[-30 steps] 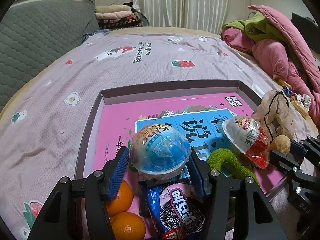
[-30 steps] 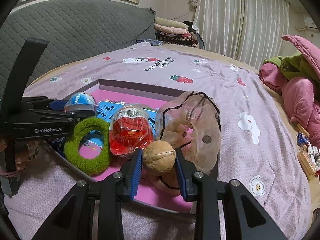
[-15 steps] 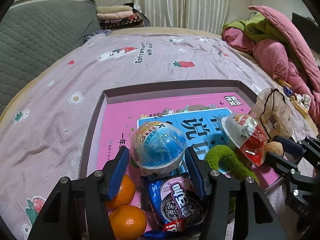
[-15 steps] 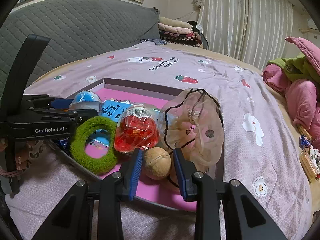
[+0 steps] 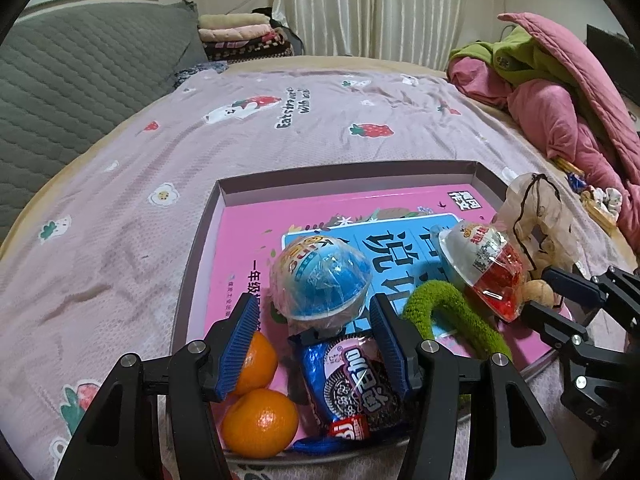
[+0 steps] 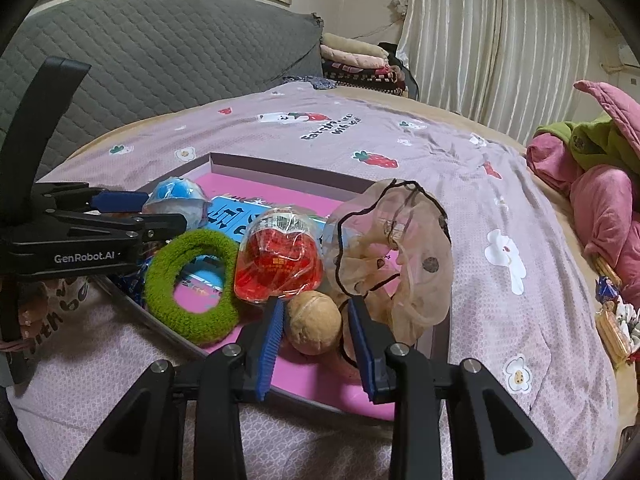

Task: Organize objects
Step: 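Open left tool to release the Kinder egg while right tool releases the walnut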

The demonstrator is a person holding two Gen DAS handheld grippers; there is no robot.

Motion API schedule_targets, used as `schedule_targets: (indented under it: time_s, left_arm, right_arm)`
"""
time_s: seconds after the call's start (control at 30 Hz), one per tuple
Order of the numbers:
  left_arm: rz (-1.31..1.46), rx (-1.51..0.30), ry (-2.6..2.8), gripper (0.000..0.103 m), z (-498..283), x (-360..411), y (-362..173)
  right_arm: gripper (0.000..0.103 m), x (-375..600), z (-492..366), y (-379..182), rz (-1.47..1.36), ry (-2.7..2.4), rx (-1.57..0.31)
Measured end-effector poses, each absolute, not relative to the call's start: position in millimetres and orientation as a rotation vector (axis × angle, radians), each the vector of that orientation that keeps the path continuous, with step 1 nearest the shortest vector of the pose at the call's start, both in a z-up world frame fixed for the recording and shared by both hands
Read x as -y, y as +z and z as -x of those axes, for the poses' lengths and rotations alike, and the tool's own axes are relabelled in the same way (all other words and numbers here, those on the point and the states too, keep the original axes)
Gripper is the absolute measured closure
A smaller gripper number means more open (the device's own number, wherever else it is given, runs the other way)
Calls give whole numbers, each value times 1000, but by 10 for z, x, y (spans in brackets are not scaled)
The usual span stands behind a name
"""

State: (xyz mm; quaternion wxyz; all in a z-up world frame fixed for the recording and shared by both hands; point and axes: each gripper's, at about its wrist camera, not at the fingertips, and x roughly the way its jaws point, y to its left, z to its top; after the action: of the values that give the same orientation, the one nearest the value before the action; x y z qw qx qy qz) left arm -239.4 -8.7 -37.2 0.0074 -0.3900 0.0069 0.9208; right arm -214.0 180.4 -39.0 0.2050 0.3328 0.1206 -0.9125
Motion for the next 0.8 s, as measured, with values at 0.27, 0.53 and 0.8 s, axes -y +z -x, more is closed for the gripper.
schedule_targets:
  time_s: [0.27,0.53,0.8]
  left_arm:
    - [1221,-20,2887,43,2301,86,-319]
    - [1226,-18,2884,43,2215,89,-268]
    - [1209,-16,2897,43,2126,83,-181]
  right_arm:
    - [62,-1781,2119,-377,-921,-2554,-359]
    - [56,-1785,2089,-346,-901,-2563,-361]
    - [48,-1827,2053,-267,-861,-2593,-343]
